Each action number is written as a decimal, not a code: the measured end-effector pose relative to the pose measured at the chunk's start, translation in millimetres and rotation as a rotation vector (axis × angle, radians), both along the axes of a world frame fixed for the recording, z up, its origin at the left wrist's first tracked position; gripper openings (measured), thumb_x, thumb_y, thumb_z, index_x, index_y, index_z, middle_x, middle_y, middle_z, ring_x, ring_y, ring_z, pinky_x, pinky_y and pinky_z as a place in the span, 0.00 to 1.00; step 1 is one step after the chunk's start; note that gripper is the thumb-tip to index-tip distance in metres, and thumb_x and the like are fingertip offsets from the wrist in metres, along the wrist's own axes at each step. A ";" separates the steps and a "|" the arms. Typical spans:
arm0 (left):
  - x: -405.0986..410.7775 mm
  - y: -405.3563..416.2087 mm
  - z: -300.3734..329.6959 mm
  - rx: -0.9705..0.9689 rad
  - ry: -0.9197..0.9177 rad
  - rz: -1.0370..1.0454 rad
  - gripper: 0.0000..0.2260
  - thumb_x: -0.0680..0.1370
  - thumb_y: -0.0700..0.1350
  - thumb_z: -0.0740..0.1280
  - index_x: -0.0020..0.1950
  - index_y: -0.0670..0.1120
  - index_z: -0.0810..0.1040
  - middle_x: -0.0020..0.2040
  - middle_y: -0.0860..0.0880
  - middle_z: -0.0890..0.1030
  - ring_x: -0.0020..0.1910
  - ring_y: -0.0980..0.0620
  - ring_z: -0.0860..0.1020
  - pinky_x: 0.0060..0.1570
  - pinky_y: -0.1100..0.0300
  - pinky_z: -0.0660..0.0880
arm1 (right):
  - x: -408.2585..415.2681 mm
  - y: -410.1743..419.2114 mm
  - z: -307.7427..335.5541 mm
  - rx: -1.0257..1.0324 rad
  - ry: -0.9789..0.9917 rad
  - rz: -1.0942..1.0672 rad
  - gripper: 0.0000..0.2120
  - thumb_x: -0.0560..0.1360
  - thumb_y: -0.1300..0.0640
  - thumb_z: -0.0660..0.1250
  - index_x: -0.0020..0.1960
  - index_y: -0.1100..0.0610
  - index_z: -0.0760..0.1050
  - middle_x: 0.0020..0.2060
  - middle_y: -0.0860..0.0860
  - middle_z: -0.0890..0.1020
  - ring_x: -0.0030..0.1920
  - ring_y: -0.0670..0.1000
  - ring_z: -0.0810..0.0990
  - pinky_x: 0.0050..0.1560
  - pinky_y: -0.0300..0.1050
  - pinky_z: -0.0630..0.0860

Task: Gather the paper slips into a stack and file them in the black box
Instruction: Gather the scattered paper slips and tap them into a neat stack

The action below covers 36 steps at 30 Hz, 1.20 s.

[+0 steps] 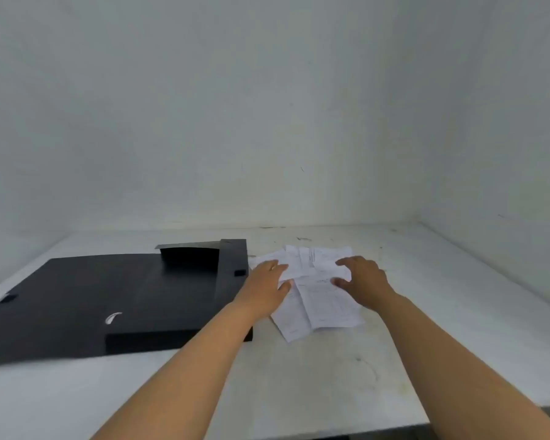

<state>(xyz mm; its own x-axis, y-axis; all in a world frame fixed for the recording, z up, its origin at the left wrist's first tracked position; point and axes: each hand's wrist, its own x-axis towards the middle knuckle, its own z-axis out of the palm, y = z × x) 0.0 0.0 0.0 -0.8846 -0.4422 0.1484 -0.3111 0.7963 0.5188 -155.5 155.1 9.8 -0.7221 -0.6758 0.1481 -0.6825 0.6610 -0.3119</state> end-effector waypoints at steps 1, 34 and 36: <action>-11.6 -1.6 -4.6 0.003 -0.058 -0.005 0.25 0.81 0.54 0.54 0.76 0.47 0.57 0.78 0.45 0.56 0.77 0.47 0.52 0.76 0.52 0.50 | -7.1 -2.2 -5.2 0.051 -0.020 -0.010 0.26 0.74 0.41 0.63 0.70 0.48 0.66 0.72 0.53 0.67 0.70 0.58 0.66 0.68 0.56 0.63; -85.2 -16.6 -21.7 0.083 -0.126 0.053 0.22 0.81 0.49 0.57 0.74 0.52 0.60 0.78 0.46 0.54 0.78 0.44 0.49 0.75 0.46 0.43 | -57.9 -42.8 -37.4 0.126 -0.093 -0.097 0.32 0.75 0.38 0.59 0.74 0.49 0.59 0.77 0.56 0.51 0.73 0.62 0.55 0.71 0.57 0.59; -88.7 -21.7 -18.0 0.078 -0.182 0.207 0.23 0.80 0.51 0.57 0.75 0.53 0.57 0.79 0.44 0.49 0.77 0.39 0.44 0.74 0.43 0.42 | -59.9 -38.7 -33.1 0.081 -0.133 -0.132 0.34 0.75 0.39 0.61 0.75 0.51 0.56 0.77 0.58 0.51 0.74 0.64 0.55 0.71 0.58 0.59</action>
<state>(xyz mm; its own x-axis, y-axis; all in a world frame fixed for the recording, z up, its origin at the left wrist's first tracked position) -88.7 -21.7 -18.0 -0.7835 -0.6197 -0.0460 -0.5562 0.6663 0.4967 -215.5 116.4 -23.3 -0.8149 -0.5795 -0.0056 -0.5444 0.7688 -0.3355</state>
